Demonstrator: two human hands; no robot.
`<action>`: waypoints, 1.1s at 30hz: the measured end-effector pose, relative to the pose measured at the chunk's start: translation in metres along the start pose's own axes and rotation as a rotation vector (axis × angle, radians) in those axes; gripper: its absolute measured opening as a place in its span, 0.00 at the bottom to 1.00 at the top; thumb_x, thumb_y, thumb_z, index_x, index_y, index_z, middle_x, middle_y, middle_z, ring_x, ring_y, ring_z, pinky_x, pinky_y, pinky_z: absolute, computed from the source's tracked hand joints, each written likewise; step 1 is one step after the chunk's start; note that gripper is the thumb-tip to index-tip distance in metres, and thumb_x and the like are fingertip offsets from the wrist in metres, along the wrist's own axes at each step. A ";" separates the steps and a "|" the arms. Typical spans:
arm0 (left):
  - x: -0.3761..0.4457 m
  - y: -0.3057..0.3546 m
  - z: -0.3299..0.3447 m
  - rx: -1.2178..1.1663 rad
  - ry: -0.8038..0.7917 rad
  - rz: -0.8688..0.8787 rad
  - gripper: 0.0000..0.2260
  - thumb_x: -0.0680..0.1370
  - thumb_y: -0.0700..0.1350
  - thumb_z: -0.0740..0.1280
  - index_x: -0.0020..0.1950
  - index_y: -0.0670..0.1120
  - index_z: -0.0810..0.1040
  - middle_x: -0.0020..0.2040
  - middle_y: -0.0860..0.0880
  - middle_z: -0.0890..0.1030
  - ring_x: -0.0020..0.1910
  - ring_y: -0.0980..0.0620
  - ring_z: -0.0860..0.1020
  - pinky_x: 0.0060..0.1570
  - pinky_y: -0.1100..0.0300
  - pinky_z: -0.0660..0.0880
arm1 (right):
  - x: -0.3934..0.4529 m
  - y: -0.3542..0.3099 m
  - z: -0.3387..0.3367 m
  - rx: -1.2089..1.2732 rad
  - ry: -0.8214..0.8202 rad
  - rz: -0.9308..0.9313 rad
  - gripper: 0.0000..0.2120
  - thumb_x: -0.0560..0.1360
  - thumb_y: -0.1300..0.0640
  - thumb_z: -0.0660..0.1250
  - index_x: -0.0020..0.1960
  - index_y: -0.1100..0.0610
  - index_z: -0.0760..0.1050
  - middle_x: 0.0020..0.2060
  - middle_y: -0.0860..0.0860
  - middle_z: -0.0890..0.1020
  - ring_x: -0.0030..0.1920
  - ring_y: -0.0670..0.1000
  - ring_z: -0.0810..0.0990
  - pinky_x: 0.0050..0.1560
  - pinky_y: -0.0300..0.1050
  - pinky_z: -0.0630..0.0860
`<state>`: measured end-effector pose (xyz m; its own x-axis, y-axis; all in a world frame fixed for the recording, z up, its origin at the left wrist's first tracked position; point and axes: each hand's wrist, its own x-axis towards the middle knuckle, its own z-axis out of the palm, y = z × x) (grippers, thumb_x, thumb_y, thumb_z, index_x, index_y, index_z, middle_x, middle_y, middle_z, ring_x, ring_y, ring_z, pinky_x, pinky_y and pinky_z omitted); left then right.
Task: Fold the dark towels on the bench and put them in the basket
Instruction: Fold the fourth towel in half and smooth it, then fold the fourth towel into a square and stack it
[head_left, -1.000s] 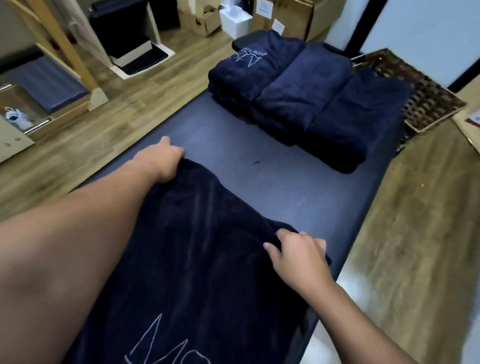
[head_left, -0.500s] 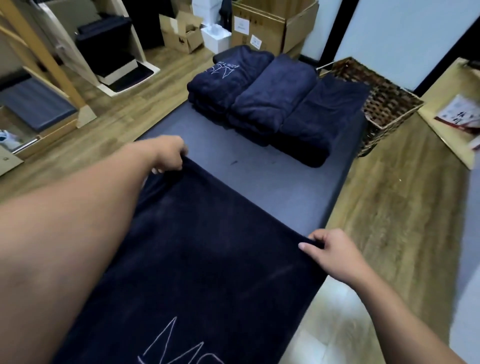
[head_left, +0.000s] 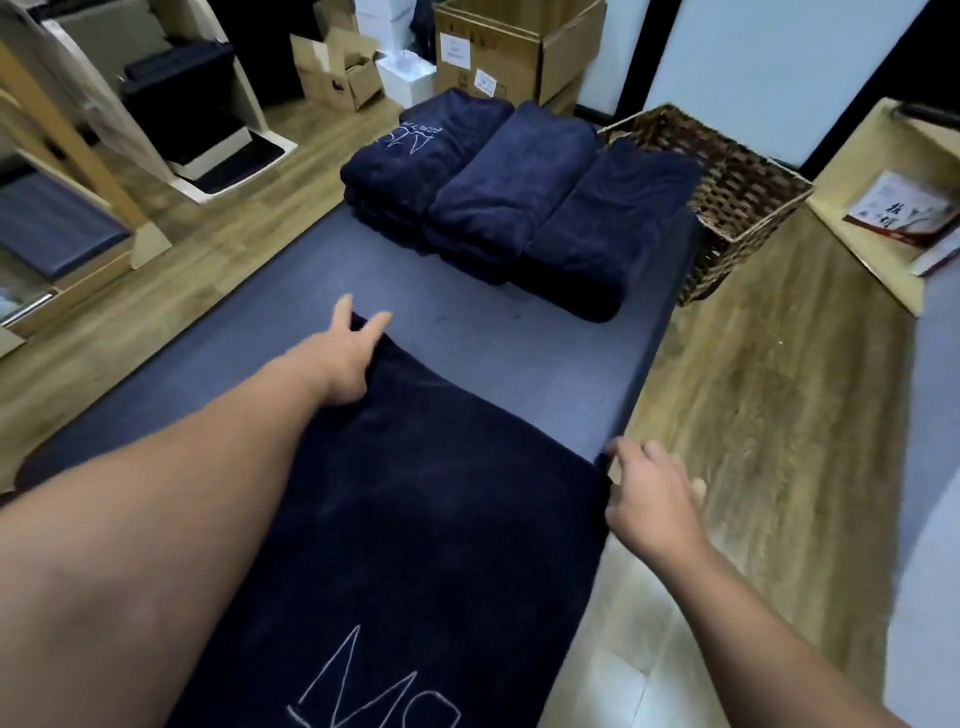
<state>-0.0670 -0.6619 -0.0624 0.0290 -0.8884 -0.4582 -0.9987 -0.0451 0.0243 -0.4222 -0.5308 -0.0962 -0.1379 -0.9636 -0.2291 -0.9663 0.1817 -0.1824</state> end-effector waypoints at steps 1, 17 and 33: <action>-0.010 0.006 0.010 0.063 0.087 0.040 0.36 0.73 0.38 0.66 0.78 0.55 0.55 0.78 0.41 0.48 0.61 0.36 0.71 0.56 0.43 0.76 | -0.005 -0.006 -0.001 -0.050 0.079 -0.063 0.16 0.73 0.58 0.68 0.59 0.47 0.73 0.49 0.49 0.73 0.54 0.57 0.73 0.50 0.52 0.68; -0.214 -0.013 0.165 -0.195 0.179 -0.368 0.30 0.80 0.70 0.41 0.79 0.65 0.33 0.82 0.47 0.35 0.80 0.41 0.32 0.69 0.23 0.43 | -0.090 -0.162 0.029 -0.230 -0.404 -0.936 0.34 0.79 0.38 0.59 0.79 0.37 0.44 0.81 0.52 0.37 0.79 0.63 0.35 0.71 0.78 0.45; -0.445 -0.113 0.256 -0.676 -0.005 -1.169 0.37 0.72 0.79 0.42 0.73 0.70 0.26 0.80 0.50 0.29 0.80 0.38 0.34 0.69 0.22 0.50 | -0.117 -0.249 0.060 -0.341 -0.356 -0.855 0.37 0.79 0.38 0.54 0.81 0.44 0.39 0.80 0.56 0.37 0.78 0.68 0.38 0.72 0.76 0.50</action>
<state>0.0225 -0.1444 -0.0892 0.8396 -0.1733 -0.5148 -0.1729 -0.9837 0.0493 -0.1528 -0.4517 -0.0810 0.6558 -0.6184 -0.4329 -0.7284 -0.6691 -0.1477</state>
